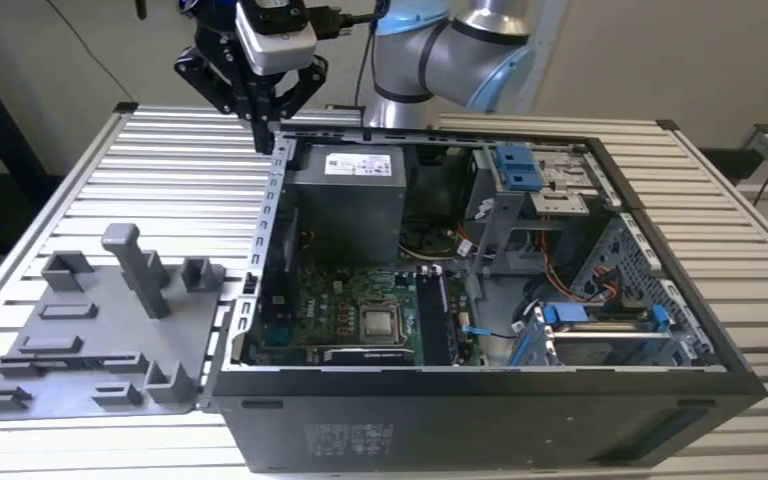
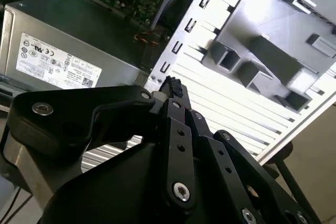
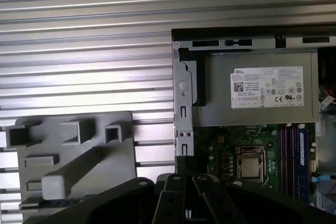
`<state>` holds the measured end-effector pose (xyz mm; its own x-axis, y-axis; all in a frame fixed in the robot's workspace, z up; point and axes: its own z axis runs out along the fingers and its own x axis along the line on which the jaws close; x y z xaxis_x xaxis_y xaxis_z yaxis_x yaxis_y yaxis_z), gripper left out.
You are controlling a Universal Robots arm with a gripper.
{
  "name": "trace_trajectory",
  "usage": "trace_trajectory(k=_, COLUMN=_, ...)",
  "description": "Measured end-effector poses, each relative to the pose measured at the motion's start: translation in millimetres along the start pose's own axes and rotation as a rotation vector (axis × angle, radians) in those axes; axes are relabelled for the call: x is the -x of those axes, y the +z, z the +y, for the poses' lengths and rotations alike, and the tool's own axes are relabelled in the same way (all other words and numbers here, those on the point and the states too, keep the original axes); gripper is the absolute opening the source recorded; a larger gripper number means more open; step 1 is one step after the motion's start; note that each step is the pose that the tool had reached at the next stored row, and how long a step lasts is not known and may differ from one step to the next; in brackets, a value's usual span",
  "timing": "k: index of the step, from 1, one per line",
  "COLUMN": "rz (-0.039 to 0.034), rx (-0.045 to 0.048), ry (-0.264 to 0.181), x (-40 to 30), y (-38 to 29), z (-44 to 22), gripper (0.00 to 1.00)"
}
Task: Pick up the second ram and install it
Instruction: 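Reach for the second ram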
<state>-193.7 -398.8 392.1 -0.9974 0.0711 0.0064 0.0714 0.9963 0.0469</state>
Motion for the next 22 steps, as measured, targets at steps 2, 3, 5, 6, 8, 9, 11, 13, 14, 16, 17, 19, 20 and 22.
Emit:
trace_trajectory(k=2, rz=0.0001, rx=0.0, ry=0.0, x=-3.9, y=0.0, z=-0.3, gripper=0.11)
trace_trajectory(k=3, rz=0.0001, rx=0.0, ry=0.0, x=-6.2, y=0.0, z=-0.4, gripper=0.11)
trace_trajectory(k=5, rz=0.0001, rx=0.0, ry=0.0, x=-11.0, y=0.0, z=-0.8, gripper=0.11)
trace_trajectory(k=6, rz=0.0001, rx=0.0, ry=0.0, x=-13.7, y=0.1, z=-1.0, gripper=0.11)
trace_trajectory(k=8, rz=0.0001, rx=-0.0001, ry=0.0, x=-18.4, y=0.1, z=-1.3, gripper=0.11)
trace_trajectory(k=9, rz=0.0002, rx=0.0, ry=0.0, x=-20.6, y=0.1, z=-1.5, gripper=0.11)
trace_trajectory(k=11, rz=0.0002, rx=0.0, ry=0.0, x=-25.1, y=0.1, z=-1.8, gripper=0.11)
trace_trajectory(k=13, rz=0.0004, rx=-0.0001, ry=0.0, x=-29.7, y=0.1, z=-2.1, gripper=0.11)
trace_trajectory(k=14, rz=0.0004, rx=0.0, ry=0.0, x=-32.0, y=0.2, z=-2.3, gripper=0.11)
trace_trajectory(k=16, rz=0.0006, rx=0.0, ry=0.0, x=-36.3, y=0.2, z=-2.6, gripper=0.11)
trace_trajectory(k=17, rz=0.0008, rx=-0.0001, ry=0.0, x=-38.4, y=0.2, z=-2.8, gripper=0.11)
trace_trajectory(k=19, rz=0.0012, rx=-0.0001, ry=0.0, x=-42.7, y=0.2, z=-3.1, gripper=0.11)
trace_trajectory(k=20, rz=0.0013, rx=-0.0001, ry=0.0, x=-44.8, y=0.2, z=-3.2, gripper=0.11)
trace_trajectory(k=22, rz=0.0017, rx=-0.0002, ry=0.0, x=-48.9, y=0.2, z=-3.5, gripper=0.11)
